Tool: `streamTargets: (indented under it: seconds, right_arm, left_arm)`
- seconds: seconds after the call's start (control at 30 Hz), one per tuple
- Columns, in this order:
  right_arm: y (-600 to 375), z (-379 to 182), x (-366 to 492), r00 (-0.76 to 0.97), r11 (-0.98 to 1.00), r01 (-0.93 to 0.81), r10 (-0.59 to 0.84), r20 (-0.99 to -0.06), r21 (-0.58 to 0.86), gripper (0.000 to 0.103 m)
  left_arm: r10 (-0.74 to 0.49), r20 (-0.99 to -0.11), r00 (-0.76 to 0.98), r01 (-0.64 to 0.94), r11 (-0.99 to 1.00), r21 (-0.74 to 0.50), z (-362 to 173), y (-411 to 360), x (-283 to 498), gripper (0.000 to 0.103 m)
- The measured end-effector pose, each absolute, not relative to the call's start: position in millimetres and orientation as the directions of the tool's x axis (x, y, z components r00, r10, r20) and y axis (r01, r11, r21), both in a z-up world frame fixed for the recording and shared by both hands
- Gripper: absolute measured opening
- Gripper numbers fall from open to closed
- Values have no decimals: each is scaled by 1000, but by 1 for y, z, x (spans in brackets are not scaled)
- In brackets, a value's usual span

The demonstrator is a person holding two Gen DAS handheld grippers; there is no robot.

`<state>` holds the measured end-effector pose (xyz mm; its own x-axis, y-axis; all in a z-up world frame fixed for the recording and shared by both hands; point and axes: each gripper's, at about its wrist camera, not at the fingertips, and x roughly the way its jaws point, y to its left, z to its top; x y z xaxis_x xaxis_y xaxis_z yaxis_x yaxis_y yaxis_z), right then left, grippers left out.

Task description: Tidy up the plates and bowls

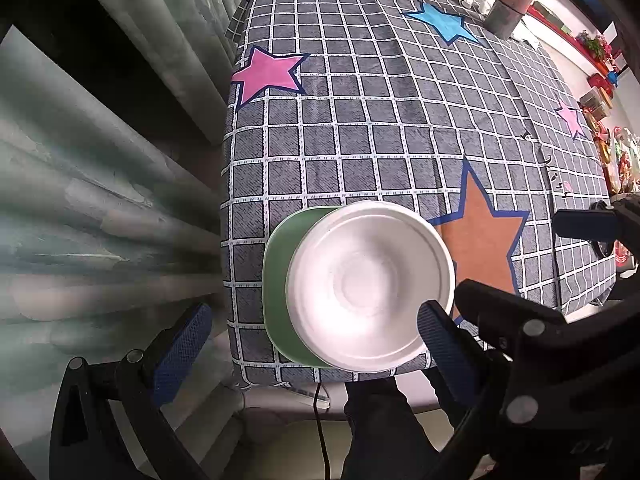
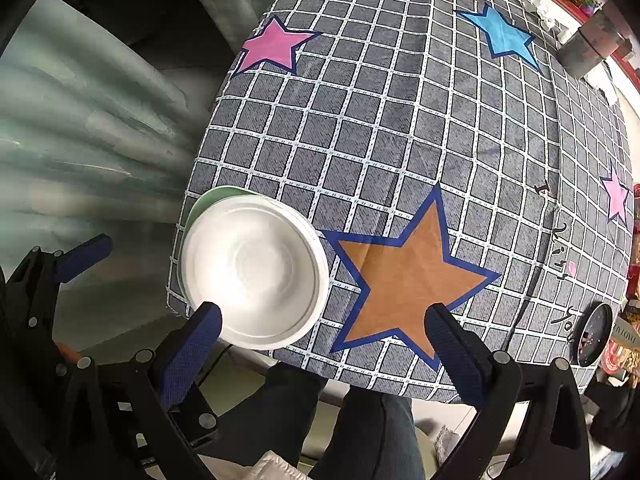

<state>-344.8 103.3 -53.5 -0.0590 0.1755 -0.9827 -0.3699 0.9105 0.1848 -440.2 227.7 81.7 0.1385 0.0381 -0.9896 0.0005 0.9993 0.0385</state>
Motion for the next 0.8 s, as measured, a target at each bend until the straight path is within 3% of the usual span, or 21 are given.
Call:
streamTargets:
  seconds: [0.8]
  right_arm:
    - [102,-58,-343,-68,911,-365,179,-982,191,102]
  left_arm:
    - [53,-990,133,3,999,54,81,228,-439,103]
